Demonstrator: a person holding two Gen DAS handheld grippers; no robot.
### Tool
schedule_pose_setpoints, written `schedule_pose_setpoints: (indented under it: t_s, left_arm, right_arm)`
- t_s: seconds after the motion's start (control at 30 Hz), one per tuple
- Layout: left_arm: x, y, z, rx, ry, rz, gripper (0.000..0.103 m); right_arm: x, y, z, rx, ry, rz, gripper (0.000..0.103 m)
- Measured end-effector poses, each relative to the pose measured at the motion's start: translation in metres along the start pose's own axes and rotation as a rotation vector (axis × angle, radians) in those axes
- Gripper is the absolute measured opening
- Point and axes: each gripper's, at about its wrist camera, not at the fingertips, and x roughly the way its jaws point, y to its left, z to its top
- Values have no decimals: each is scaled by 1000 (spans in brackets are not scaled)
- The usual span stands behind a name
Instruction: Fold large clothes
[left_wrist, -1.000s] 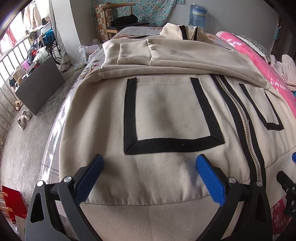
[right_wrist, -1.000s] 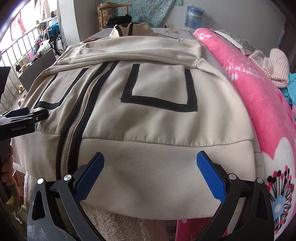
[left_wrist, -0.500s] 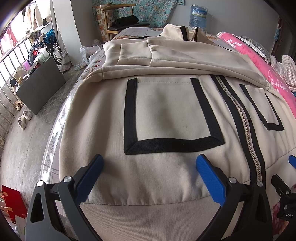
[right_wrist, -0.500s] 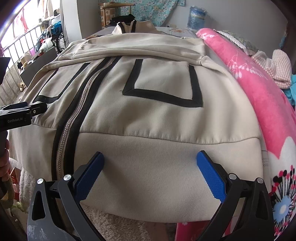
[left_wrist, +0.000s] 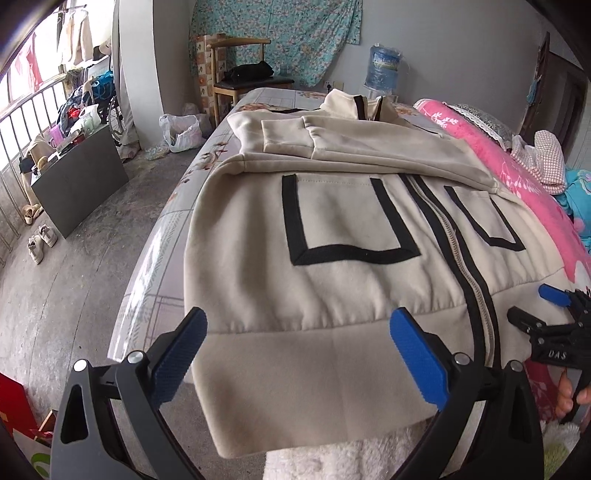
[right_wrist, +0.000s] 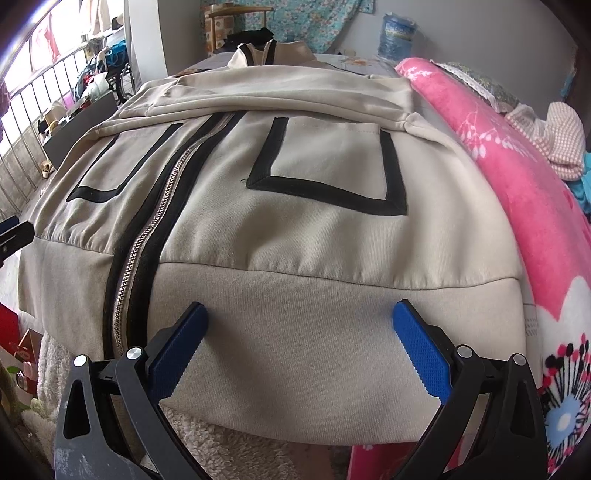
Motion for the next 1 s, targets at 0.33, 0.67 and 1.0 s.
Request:
schedule_pose_setpoints:
  t_s: [0.33, 0.67, 1.0]
  left_arm:
    - [-10, 38, -36, -128, 22, 9, 74]
    - [6, 67, -54, -316, 115, -134, 59]
    - [18, 59, -55, -308, 145, -229, 59]
  right_arm:
    - [1, 1, 0, 1, -4, -4, 96]
    - [1, 1, 1, 3, 1, -5, 96]
    - [2, 2, 2, 6, 4, -8, 96]
